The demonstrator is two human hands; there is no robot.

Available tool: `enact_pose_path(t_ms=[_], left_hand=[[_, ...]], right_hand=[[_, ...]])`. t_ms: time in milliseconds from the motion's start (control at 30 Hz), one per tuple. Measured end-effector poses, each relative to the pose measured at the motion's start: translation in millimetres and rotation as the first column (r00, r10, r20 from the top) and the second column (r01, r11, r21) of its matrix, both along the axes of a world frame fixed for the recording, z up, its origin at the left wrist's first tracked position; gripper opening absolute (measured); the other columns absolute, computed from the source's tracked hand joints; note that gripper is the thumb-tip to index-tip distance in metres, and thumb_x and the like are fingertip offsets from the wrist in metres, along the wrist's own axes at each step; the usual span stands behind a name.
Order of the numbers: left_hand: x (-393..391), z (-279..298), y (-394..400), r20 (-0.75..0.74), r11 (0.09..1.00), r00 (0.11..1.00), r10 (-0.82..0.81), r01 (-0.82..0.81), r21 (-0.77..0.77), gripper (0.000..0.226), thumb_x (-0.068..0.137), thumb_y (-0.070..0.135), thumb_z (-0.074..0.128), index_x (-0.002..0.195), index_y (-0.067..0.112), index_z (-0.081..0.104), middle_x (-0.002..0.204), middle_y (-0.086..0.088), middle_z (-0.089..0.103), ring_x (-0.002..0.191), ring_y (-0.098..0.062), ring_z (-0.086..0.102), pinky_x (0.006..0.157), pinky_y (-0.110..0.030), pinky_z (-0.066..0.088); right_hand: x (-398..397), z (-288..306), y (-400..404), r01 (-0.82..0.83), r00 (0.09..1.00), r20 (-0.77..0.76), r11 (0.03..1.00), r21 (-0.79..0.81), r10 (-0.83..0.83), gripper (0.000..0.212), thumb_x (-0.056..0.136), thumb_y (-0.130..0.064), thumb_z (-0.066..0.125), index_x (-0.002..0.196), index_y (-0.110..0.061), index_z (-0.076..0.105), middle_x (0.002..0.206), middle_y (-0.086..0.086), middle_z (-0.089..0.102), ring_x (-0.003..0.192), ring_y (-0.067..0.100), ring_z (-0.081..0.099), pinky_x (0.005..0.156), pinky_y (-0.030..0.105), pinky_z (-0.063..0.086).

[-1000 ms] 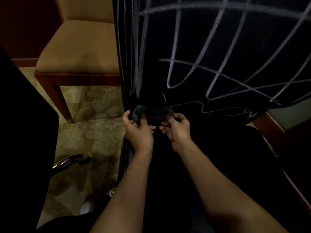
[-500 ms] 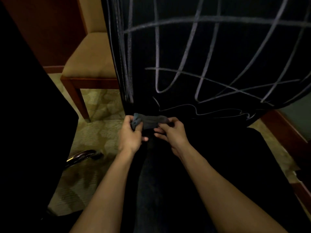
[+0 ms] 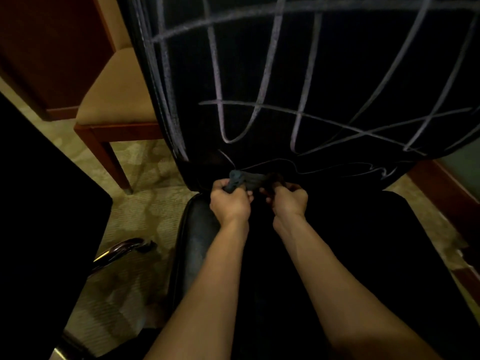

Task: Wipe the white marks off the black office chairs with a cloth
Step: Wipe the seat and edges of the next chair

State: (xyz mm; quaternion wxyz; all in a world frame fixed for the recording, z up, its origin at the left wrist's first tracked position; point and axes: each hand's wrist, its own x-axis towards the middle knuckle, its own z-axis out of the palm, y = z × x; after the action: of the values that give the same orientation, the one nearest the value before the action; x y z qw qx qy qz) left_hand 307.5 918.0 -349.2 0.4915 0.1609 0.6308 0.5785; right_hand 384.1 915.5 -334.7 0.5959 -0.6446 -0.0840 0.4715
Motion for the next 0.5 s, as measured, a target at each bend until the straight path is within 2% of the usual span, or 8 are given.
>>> enact_pose_path(t_ms=[67, 133, 300, 367, 400, 467, 500], left_hand=[[-3.9, 0.1, 1.8, 0.047, 0.999, 0.998, 0.041, -0.042, 0.022, 0.026, 0.094, -0.005, 0.053, 0.088, 0.020, 0.053, 0.092, -0.014, 0.068, 0.058, -0.015, 0.067, 0.046, -0.022, 0.051], [-12.9, -4.7, 7.2, 0.066, 0.997, 0.996, 0.064, -0.067, 0.046, 0.025, 0.095, -0.004, 0.052, 0.089, 0.020, 0.052, 0.089, -0.014, 0.068, 0.053, -0.013, 0.067, 0.043, -0.021, 0.048], [-4.2, -6.5, 13.7, -0.157, 0.994, 0.982, 0.103, -0.107, -0.022, 0.017, 0.091, 0.002, 0.059, 0.100, 0.016, 0.059, 0.088, -0.005, 0.070, 0.053, -0.006, 0.067, 0.059, -0.021, 0.055], [0.2, -7.1, 11.8, -0.235, 1.000, 0.972, 0.004, -0.001, 0.013, 0.014, 0.088, 0.011, 0.066, 0.099, 0.019, 0.062, 0.082, 0.000, 0.070, 0.060, -0.009, 0.070, 0.067, -0.025, 0.058], [3.4, -7.9, 10.1, -0.343, 0.994, 0.935, -0.090, 0.108, 0.033, 0.012, 0.085, 0.019, 0.069, 0.095, 0.021, 0.063, 0.078, 0.001, 0.070, 0.065, -0.015, 0.071, 0.072, -0.030, 0.060], [11.3, -13.3, 4.9, -0.613, 0.943, 0.742, -0.274, 0.333, -0.019, 0.014, 0.082, 0.031, 0.072, 0.090, 0.023, 0.063, 0.075, 0.001, 0.071, 0.073, -0.021, 0.070, 0.077, -0.034, 0.057], [14.4, -16.5, 3.6, -0.658, 0.926, 0.690, -0.302, 0.376, -0.032, 0.013, 0.084, 0.031, 0.072, 0.088, 0.022, 0.063, 0.076, 0.002, 0.071, 0.073, -0.021, 0.070, 0.076, -0.033, 0.056]], right_hand=[[-3.9, -0.4, 5.9, -0.048, 0.998, -0.034, 0.999, 0.021, 0.048, 0.018, 0.092, 0.005, 0.056, 0.085, -0.011, 0.055, 0.079, 0.010, 0.068, 0.053, 0.012, 0.066, 0.043, 0.021, 0.046], [-14.3, -0.9, 12.1, -0.096, 0.991, -0.089, 0.995, 0.029, 0.098, 0.022, 0.091, 0.009, 0.054, 0.084, -0.011, 0.053, 0.077, 0.009, 0.066, 0.048, 0.011, 0.065, 0.040, 0.020, 0.043], [-4.9, 0.5, 13.4, -0.111, 0.985, -0.128, 0.993, 0.033, 0.115, 0.020, 0.090, 0.013, 0.052, 0.087, -0.007, 0.055, 0.076, 0.011, 0.064, 0.046, 0.010, 0.065, 0.042, 0.019, 0.046], [9.7, 2.2, 9.4, -0.074, 0.988, -0.133, 0.995, 0.062, 0.082, 0.015, 0.090, 0.012, 0.054, 0.092, -0.003, 0.055, 0.079, 0.013, 0.064, 0.047, 0.010, 0.064, 0.042, 0.018, 0.047], [18.9, 2.6, 8.3, -0.030, 0.987, -0.152, 0.996, 0.078, 0.042, 0.015, 0.091, 0.012, 0.054, 0.096, -0.002, 0.053, 0.079, 0.014, 0.063, 0.048, 0.011, 0.064, 0.042, 0.018, 0.048], [39.7, 3.6, 7.4, 0.063, 0.980, -0.196, 0.992, 0.108, -0.041, 0.015, 0.093, 0.012, 0.052, 0.098, -0.002, 0.050, 0.079, 0.015, 0.060, 0.054, 0.017, 0.063, 0.043, 0.019, 0.050], [47.2, 3.9, 7.8, 0.084, 0.976, -0.211, 0.990, 0.112, -0.059, 0.016, 0.093, 0.012, 0.051, 0.100, -0.003, 0.049, 0.081, 0.015, 0.060, 0.058, 0.020, 0.062, 0.045, 0.020, 0.052]])
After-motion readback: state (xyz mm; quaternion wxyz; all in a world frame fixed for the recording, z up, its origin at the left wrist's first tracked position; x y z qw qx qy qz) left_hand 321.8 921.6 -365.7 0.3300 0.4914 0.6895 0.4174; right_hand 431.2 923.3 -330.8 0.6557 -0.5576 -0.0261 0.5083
